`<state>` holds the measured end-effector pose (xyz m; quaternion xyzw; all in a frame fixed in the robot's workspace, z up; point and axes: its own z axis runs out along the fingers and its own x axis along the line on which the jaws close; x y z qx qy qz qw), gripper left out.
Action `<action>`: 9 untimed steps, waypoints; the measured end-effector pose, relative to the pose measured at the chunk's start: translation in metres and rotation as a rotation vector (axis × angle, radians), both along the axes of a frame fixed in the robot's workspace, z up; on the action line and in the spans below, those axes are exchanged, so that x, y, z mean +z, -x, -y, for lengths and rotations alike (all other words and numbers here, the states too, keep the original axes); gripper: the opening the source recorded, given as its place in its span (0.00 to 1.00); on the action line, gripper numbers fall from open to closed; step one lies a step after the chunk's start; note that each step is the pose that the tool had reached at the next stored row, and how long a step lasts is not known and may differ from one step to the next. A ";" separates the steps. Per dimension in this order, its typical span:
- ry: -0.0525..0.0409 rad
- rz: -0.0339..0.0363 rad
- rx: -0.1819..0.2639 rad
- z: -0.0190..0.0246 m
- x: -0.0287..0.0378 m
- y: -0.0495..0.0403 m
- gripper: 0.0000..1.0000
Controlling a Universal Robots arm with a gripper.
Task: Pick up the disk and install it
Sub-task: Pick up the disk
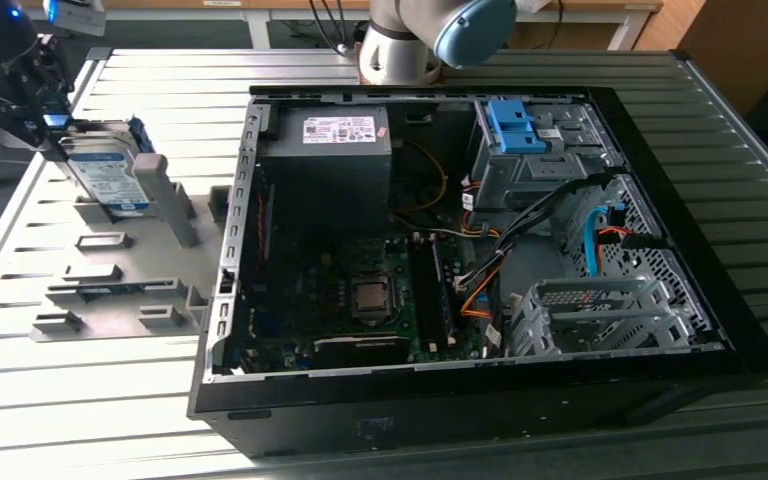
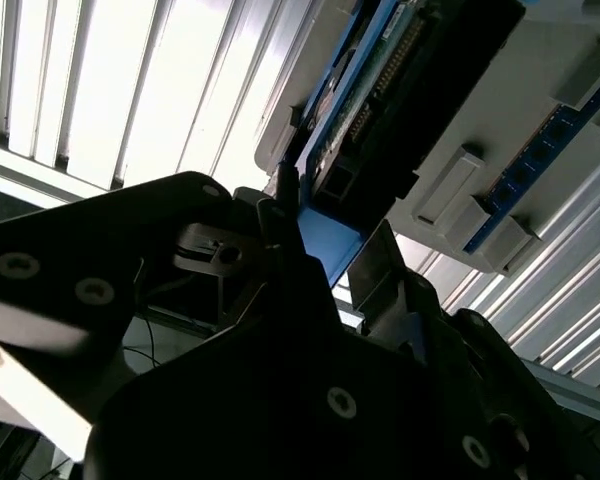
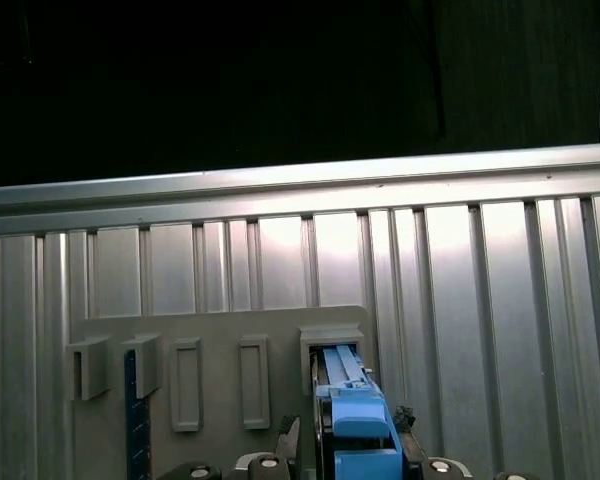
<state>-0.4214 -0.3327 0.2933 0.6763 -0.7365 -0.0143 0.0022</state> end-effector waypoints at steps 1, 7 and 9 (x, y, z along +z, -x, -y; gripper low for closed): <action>0.0000 -0.0001 0.000 0.0000 0.0000 0.0000 0.46; 0.0000 0.0001 0.000 0.0000 -0.0002 0.0000 0.45; 0.0000 0.0001 0.000 0.0000 -0.0002 0.0000 0.38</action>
